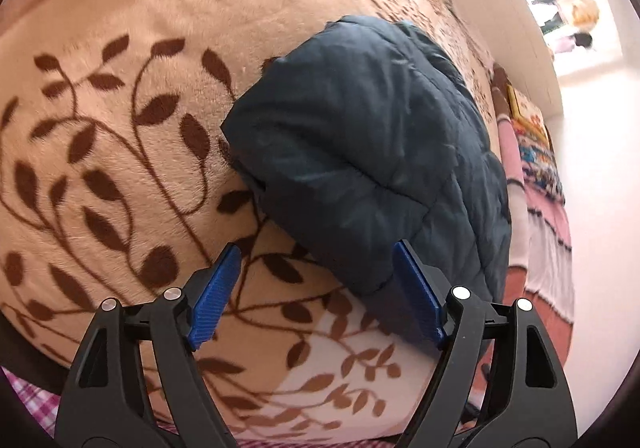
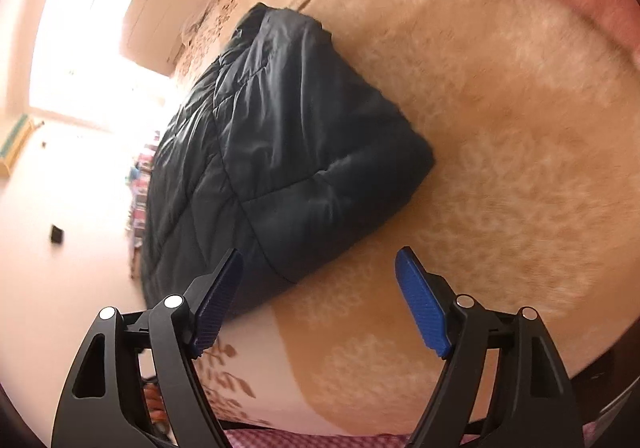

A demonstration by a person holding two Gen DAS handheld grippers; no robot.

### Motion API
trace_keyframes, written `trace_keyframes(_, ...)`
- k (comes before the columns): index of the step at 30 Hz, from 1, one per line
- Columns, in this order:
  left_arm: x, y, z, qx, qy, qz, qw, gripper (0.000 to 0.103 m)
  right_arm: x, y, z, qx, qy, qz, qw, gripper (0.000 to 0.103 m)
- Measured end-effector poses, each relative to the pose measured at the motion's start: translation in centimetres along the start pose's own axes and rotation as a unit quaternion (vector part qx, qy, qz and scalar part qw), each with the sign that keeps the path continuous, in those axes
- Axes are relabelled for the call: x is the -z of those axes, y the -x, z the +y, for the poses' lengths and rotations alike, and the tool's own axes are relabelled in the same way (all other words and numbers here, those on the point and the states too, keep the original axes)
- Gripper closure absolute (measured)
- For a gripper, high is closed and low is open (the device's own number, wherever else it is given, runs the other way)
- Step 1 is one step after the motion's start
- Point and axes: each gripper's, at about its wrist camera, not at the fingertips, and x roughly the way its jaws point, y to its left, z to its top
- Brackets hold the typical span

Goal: Fold large clothes

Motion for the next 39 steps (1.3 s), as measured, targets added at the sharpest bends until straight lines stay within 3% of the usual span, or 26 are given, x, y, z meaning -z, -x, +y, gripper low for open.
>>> trace_keyframes(5,-0.9,-2.0,0.4,0.027,0.059,-0.01,0.9979,0.022,-0.9,-1.6,0.6,-0.002,-0.012,-0.002,1.0,0.026)
trace_keyframes(7,-1.3,-2.8,0.1,0.057,0.087,-0.013,0.9945,0.022,-1.2,-2.3,0.7,0.004,-0.016,-0.003,1.0,0.026)
trace_keyframes(10,-1.8,-3.9,-0.9,0.066,0.099,-0.012,0.9929,0.023,-1.7,-3.5,0.6,0.012,-0.023,-0.007,1.0,0.025)
trace_keyframes(12,-2.0,-4.0,-1.2,0.063,0.108,-0.018,0.9919,0.046,-2.1,-3.7,0.7,0.008,-0.028,-0.012,1.0,0.035)
trace_keyframes(13,-1.9,-3.7,-1.5,0.067,0.109,-0.024,0.9915,0.053,-2.3,-3.7,0.6,0.011,-0.032,-0.011,0.999,0.049)
trace_keyframes(14,-2.1,-3.3,-1.7,0.068,0.104,-0.028,0.9918,0.068,-2.4,-3.6,0.3,0.005,-0.039,-0.009,0.999,0.059)
trace_keyframes(15,-2.1,-2.7,-2.2,0.072,0.09,-0.033,0.9928,0.078,-2.4,-3.3,0.0,-0.004,-0.051,-0.008,0.999,0.065)
trace_keyframes(16,-2.3,-2.2,-2.5,0.073,0.076,-0.037,0.9937,0.082,-2.5,-3.0,-0.2,-0.012,-0.056,-0.009,0.998,0.074)
trace_keyframes(19,-1.7,0.3,-3.8,0.072,0.023,-0.053,0.9958,0.087,-1.9,-1.4,0.8,-0.014,-0.024,-0.015,0.999,0.08)
trace_keyframes(26,0.8,5.5,0.0,0.071,-0.021,-0.035,0.9966,0.087,2.9,2.5,2.0,0.003,0.036,-0.004,0.999,0.081)
trace_keyframes(34,3.7,6.7,5.5,0.081,-0.031,-0.013,0.9961,0.086,8.0,3.4,-0.6,0.036,0.022,0.003,0.999,0.079)
trace_keyframes(36,3.8,6.3,5.3,0.071,-0.052,-0.021,0.9959,0.083,8.3,3.3,-0.2,0.056,0.029,-0.004,0.998,0.074)
trace_keyframes(39,4.0,6.1,5.0,0.064,-0.071,-0.028,0.995,0.077,8.1,2.6,0.4,0.087,0.015,-0.011,0.996,0.058)
